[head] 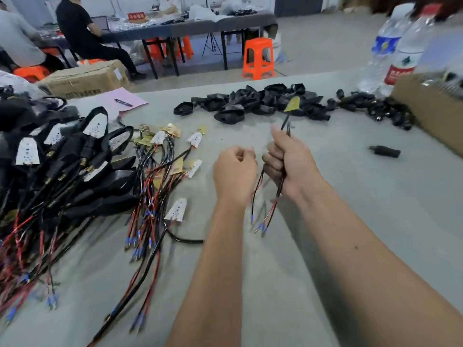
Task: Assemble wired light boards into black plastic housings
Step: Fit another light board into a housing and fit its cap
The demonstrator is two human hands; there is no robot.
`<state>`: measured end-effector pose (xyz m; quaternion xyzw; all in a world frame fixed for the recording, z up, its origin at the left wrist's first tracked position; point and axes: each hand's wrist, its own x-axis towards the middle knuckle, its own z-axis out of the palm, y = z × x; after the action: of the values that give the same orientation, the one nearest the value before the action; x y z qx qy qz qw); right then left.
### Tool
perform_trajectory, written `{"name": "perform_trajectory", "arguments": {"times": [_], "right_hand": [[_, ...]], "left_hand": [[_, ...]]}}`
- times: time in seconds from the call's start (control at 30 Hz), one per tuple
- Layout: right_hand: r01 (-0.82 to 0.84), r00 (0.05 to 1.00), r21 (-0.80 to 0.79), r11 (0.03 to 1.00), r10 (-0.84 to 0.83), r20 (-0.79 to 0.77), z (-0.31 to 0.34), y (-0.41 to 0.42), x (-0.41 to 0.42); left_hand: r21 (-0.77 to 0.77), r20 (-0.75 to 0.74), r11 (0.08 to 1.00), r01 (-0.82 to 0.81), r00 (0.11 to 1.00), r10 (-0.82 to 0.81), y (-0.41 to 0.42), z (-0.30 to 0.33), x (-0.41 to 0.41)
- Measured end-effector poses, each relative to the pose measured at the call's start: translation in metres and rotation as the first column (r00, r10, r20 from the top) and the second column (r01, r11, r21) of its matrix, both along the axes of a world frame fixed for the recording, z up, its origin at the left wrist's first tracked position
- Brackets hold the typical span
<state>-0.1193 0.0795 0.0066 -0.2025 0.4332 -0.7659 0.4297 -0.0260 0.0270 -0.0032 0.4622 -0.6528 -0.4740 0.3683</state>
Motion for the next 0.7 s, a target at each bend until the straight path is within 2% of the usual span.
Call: {"name": "perform_trajectory", "arguments": {"times": [0.1,0.17,0.23,0.3,0.37,0.4,0.43,0.53,0.63,0.7], "right_hand": [[-0.058,0.995,-0.02,0.998,0.06,0.085,0.003,0.031,-0.044],[-0.058,0.997,0.138,0.989,0.064,-0.042,0.003,0.054,-0.076],[0.052,0.957,0.389,0.92,0.066,-0.283,-0.002,0.077,-0.105],[0.261,0.827,0.56,0.786,0.117,-0.549,-0.006,0.095,-0.128],[0.521,0.597,0.592,0.615,0.233,-0.768,-0.011,0.107,-0.146],[0.627,0.497,0.576,0.525,0.3,-0.814,-0.014,0.11,-0.152],[0.699,0.44,0.551,0.456,0.334,-0.834,-0.015,0.11,-0.154],[0.766,0.421,0.52,0.377,0.317,-0.85,-0.019,0.097,-0.151],[0.782,0.404,0.508,0.361,0.327,-0.854,-0.02,0.074,-0.144],[0.757,0.415,0.535,0.376,0.356,-0.837,-0.019,0.06,-0.144]], "left_hand": [[0.044,-0.001,0.987,0.154,0.988,-0.155,0.023,-0.004,-0.044],[0.112,0.002,0.955,0.274,0.961,-0.276,0.04,-0.004,-0.073],[0.103,0.093,0.933,0.345,0.93,-0.355,0.052,-0.005,-0.1],[-0.006,0.289,0.94,0.341,0.901,-0.324,0.06,-0.006,-0.122],[-0.119,0.388,0.949,0.292,0.893,-0.227,0.062,-0.005,-0.14],[-0.185,0.409,0.948,0.26,0.897,-0.166,0.061,-0.003,-0.149],[-0.28,0.442,0.928,0.247,0.891,-0.103,0.057,-0.002,-0.158],[-0.498,0.644,0.754,0.429,0.765,-0.01,0.028,-0.002,-0.192],[-0.502,0.727,0.686,0.528,0.686,0.004,-0.012,-0.006,-0.218],[-0.456,0.774,0.674,0.582,0.633,-0.023,-0.032,-0.01,-0.23]]}}
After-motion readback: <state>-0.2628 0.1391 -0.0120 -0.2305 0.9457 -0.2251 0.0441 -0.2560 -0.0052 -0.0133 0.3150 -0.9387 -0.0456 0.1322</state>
